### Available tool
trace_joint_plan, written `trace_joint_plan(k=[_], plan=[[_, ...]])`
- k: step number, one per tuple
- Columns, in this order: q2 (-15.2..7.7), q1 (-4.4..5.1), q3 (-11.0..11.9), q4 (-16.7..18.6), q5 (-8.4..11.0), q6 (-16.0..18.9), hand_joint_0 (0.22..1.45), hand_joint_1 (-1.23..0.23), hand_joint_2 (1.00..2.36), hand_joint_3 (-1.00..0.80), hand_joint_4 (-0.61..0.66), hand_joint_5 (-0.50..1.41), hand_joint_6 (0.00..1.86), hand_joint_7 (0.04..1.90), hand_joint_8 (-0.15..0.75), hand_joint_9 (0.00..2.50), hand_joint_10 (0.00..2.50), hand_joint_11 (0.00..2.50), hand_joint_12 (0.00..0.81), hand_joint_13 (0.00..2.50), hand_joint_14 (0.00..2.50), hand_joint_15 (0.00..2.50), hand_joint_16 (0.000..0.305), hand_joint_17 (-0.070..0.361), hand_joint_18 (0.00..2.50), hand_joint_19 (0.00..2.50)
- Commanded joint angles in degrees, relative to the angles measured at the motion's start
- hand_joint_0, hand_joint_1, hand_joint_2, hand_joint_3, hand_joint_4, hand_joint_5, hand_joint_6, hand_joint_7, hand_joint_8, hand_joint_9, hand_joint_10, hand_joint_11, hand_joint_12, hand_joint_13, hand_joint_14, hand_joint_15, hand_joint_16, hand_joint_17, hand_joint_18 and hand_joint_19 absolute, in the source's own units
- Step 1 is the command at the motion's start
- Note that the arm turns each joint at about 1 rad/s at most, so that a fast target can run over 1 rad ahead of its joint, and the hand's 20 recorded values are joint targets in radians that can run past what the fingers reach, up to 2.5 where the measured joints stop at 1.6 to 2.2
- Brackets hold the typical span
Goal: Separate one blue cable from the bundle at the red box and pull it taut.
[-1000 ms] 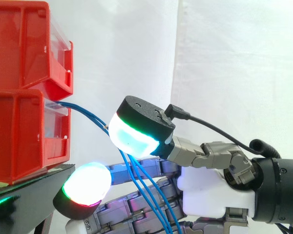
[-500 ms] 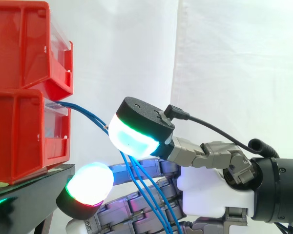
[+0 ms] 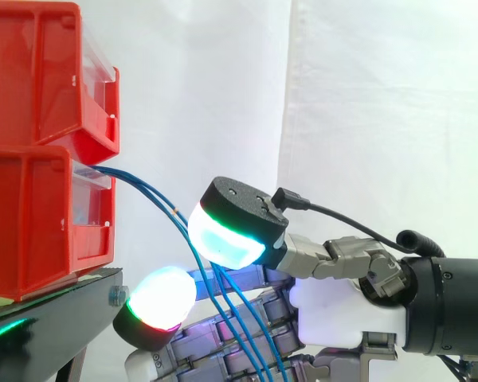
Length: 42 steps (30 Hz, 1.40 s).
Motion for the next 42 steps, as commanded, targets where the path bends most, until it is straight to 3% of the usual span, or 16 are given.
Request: trace_joint_plan(k=[1, 10, 20, 26, 42], plan=[[0.0, -0.26, 0.0, 0.0, -0.01, -0.1, 0.58, -0.76, 1.0, -0.5, 0.21, -0.16, 0.5, 1.31, 0.31, 0.48, 0.02, 0.51, 0.399, 0.54, 0.02, 0.41, 0.049, 0.111, 0.55, 0.57], [0.2, -0.52, 0.4, -0.2, -0.8, -0.2, 0.57, -0.7, 1.0, -0.47, 0.21, -0.16, 0.5, 1.33, 0.31, 0.48, 0.02, 0.5, 0.399, 0.54, 0.02, 0.41, 0.05, 0.112, 0.56, 0.57], [1.2, 0.18, 0.5, -1.5, -1.06, -0.5, 0.55, -0.65, 1.0, -0.48, 0.21, -0.16, 0.5, 1.33, 0.314, 0.48, 0.02, 0.51, 0.403, 0.54, 0.02, 0.43, 0.05, 0.113, 0.55, 0.59], [1.5, 0.18, 1.5, -4.8, -1.41, -0.7, 0.55, -0.65, 1.0, -0.48, 0.22, -0.16, 0.5, 1.33, 0.317, 0.49, 0.02, 0.51, 0.402, 0.54, 0.02, 0.43, 0.05, 0.113, 0.55, 0.58], [3.1, 0.1, 1.9, -8.0, -1.32, -1.0, 0.58, -0.64, 1.01, -0.39, 0.2, -0.16, 0.51, 1.4, 0.312, 0.49, 0.02, 0.51, 0.399, 0.55, 0.02, 0.43, 0.049, 0.111, 0.55, 0.58]])
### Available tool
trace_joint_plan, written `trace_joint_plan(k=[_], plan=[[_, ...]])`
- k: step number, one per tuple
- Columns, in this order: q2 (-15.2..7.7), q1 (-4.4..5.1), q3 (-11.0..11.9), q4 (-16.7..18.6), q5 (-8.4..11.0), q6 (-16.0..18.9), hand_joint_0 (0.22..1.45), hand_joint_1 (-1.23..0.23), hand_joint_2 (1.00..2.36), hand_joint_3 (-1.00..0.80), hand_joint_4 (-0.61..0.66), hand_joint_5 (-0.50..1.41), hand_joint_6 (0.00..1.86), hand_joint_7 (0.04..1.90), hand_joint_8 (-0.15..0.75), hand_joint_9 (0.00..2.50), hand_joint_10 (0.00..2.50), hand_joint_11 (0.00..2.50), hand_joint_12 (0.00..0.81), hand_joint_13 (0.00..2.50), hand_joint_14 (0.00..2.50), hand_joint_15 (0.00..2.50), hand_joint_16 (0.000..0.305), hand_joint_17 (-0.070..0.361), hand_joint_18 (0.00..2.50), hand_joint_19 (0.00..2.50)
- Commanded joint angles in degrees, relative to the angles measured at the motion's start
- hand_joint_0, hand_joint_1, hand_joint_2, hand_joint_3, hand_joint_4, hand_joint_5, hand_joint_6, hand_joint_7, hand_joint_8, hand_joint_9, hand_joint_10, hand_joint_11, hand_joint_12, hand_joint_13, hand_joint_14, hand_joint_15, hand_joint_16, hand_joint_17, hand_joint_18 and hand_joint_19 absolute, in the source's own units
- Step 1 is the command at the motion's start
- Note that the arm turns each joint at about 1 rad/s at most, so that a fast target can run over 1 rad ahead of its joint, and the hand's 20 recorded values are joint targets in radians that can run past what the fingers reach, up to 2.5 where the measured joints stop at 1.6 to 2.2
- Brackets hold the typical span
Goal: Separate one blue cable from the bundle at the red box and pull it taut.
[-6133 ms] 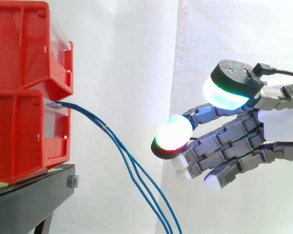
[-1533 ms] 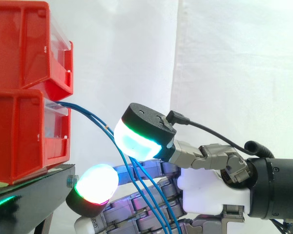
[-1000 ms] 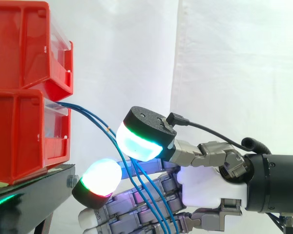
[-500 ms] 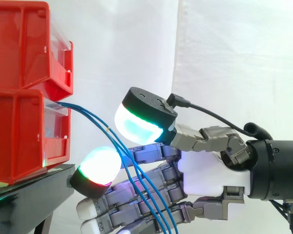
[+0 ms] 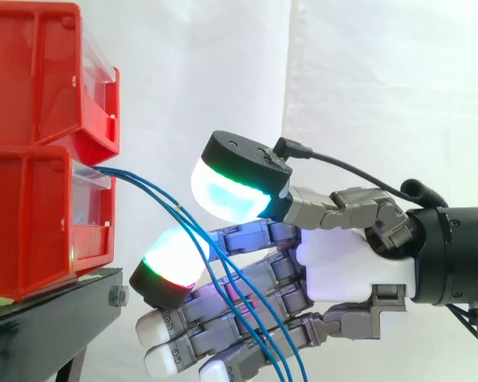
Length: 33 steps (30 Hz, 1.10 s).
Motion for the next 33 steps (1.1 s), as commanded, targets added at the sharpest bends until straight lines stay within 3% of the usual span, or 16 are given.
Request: trace_joint_plan(k=[1, 10, 23, 28, 33], plan=[[0.3, -0.01, 0.0, -0.6, 0.08, 0.0, 0.58, -0.64, 1.01, -0.39, 0.2, -0.16, 0.51, 1.39, 0.314, 0.49, 0.02, 0.51, 0.398, 0.55, 0.02, 0.44, 0.049, 0.111, 0.55, 0.58], [0.4, 0.08, 0.1, -0.7, 0.35, -0.1, 0.61, -0.58, 1.02, -0.31, 0.18, -0.18, 0.61, 1.29, 0.313, 0.51, 0.02, 0.53, 0.396, 0.56, 0.02, 0.44, 0.049, 0.109, 0.55, 0.6], [0.6, 0.16, 0.3, -1.1, 0.52, -0.1, 0.57, -0.58, 1.01, -0.39, 0.2, -0.18, 0.61, 1.27, 0.321, 0.51, 0.02, 0.53, 0.407, 0.57, 0.02, 0.45, 0.05, 0.113, 0.56, 0.6], [0.6, 0.43, 0.2, -0.8, 2.9, 0.0, 0.57, -0.58, 1.01, -0.4, 0.2, -0.17, 0.57, 1.32, 0.32, 0.51, 0.02, 0.53, 0.407, 0.57, 0.02, 0.45, 0.05, 0.113, 0.56, 0.6], [0.6, 0.96, -0.3, 2.3, 5.88, -0.2, 0.56, -0.6, 1.01, -0.4, 0.2, -0.17, 0.57, 1.33, 0.321, 0.51, 0.02, 0.54, 0.41, 0.58, 0.02, 0.45, 0.05, 0.114, 0.56, 0.6]])
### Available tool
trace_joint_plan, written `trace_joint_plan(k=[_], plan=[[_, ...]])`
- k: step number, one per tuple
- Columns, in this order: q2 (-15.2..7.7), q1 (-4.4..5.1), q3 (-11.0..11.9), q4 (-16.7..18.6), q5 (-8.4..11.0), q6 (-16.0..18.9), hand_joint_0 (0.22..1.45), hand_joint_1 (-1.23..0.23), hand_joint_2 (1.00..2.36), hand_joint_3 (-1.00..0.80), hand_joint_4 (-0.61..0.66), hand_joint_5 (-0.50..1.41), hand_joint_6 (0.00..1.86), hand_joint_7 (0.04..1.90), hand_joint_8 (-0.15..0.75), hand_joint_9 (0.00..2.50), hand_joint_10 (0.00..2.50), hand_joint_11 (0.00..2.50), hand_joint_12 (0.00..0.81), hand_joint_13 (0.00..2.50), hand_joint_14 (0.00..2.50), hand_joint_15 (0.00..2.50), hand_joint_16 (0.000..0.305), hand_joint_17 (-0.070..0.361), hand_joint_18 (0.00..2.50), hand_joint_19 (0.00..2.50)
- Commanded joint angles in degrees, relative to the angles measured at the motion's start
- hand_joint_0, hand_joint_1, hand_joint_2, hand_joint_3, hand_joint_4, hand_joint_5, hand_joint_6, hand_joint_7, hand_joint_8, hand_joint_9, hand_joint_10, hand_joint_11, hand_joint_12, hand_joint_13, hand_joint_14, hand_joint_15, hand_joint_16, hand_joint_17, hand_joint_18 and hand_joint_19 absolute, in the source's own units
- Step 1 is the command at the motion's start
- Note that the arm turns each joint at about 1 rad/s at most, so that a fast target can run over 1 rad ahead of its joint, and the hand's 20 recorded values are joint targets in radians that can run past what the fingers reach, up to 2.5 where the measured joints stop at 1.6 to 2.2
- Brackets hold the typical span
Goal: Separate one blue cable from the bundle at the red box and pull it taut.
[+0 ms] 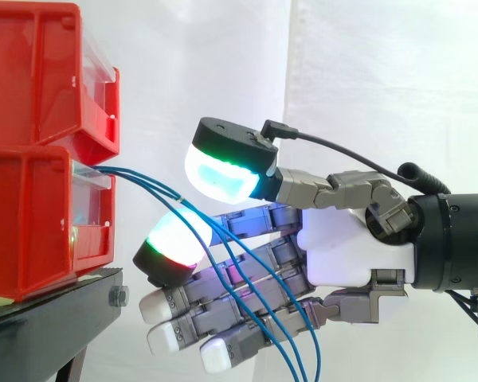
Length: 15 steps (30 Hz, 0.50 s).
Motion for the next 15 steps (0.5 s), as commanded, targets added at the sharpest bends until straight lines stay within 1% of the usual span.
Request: trace_joint_plan(k=[1, 2, 4, 7, 14, 15], plan=[[0.0, 0.26, -0.3, 1.7, 1.84, -0.1, 0.57, -0.61, 1.01, -0.4, 0.2, -0.17, 0.57, 1.32, 0.321, 0.51, 0.02, 0.54, 0.41, 0.58, 0.02, 0.45, 0.051, 0.114, 0.56, 0.6], [0.0, 0.35, -0.3, 2.3, 2.81, -0.2, 0.57, -0.61, 1.01, -0.4, 0.2, -0.17, 0.57, 1.33, 0.321, 0.51, 0.02, 0.54, 0.411, 0.58, 0.02, 0.46, 0.051, 0.114, 0.57, 0.6], [0.0, 0.35, -0.5, 2.6, 3.25, -0.5, 0.57, -0.62, 1.01, -0.4, 0.2, -0.17, 0.57, 1.33, 0.321, 0.51, 0.02, 0.53, 0.411, 0.59, 0.02, 0.46, 0.05, 0.114, 0.57, 0.6], [0.0, 0.61, -1.1, 4.0, 4.13, -1.0, 0.57, -0.63, 1.01, -0.4, 0.2, -0.17, 0.57, 1.33, 0.32, 0.51, 0.02, 0.53, 0.411, 0.59, 0.02, 0.46, 0.05, 0.114, 0.57, 0.6], [0.0, 1.84, -3.1, 7.4, 7.29, -1.3, 0.57, -0.64, 1.01, -0.41, 0.2, -0.18, 0.57, 1.32, 0.319, 0.51, 0.02, 0.53, 0.411, 0.59, 0.02, 0.46, 0.051, 0.114, 0.56, 0.61], [-0.1, 2.02, -3.7, 8.5, 7.82, -1.3, 0.57, -0.64, 1.01, -0.4, 0.2, -0.18, 0.57, 1.32, 0.318, 0.51, 0.02, 0.53, 0.41, 0.59, 0.02, 0.46, 0.051, 0.114, 0.56, 0.61]])
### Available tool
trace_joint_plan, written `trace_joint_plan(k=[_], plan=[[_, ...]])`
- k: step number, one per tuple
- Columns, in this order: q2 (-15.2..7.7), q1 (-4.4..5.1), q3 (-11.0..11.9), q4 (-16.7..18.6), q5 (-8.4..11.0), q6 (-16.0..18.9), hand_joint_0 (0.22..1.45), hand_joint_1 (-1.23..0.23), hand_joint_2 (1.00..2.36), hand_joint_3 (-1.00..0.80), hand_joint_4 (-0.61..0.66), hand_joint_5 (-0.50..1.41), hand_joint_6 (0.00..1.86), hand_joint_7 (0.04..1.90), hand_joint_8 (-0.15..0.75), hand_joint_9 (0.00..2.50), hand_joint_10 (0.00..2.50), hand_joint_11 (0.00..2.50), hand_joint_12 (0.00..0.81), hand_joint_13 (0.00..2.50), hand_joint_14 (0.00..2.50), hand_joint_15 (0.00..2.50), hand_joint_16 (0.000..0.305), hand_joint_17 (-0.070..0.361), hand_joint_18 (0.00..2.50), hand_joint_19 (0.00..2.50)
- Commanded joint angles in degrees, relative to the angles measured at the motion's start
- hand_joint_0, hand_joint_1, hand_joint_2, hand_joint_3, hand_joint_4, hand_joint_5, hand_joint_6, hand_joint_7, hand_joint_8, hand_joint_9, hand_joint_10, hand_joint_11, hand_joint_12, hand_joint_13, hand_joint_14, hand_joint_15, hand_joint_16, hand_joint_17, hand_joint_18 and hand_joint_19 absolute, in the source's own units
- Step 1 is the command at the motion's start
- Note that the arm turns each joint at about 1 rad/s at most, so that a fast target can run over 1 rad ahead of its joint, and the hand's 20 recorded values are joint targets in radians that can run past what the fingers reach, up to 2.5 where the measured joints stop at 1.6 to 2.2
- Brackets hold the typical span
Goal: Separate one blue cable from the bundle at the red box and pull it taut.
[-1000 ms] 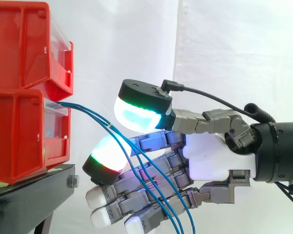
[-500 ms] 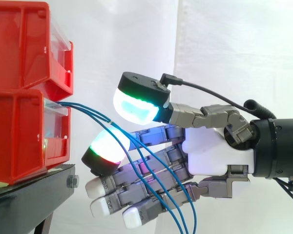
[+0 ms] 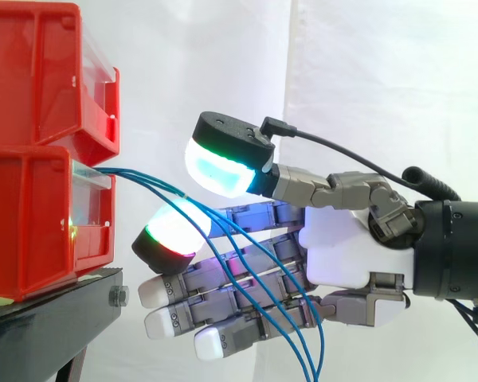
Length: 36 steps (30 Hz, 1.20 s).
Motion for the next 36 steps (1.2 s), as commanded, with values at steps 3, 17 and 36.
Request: trace_joint_plan(k=[3, 17, 36], plan=[[0.0, 0.65, -2.3, 3.8, 1.52, -0.2, 0.57, -0.64, 1.01, -0.4, 0.2, -0.18, 0.57, 1.32, 0.319, 0.51, 0.02, 0.53, 0.412, 0.59, 0.02, 0.47, 0.051, 0.114, 0.56, 0.6], [0.0, 0.74, -2.9, 5.7, 4.51, -2.9, 0.57, -0.67, 1.0, -0.45, 0.2, -0.18, 0.57, 1.32, 0.319, 0.51, 0.02, 0.54, 0.413, 0.61, 0.02, 0.47, 0.051, 0.115, 0.57, 0.61], [0.0, 2.58, -2.9, 7.8, 9.61, -9.3, 0.56, -0.68, 1.0, -0.45, 0.2, -0.18, 0.57, 1.32, 0.316, 0.51, 0.02, 0.54, 0.416, 0.62, 0.02, 0.48, 0.051, 0.116, 0.58, 0.61]])
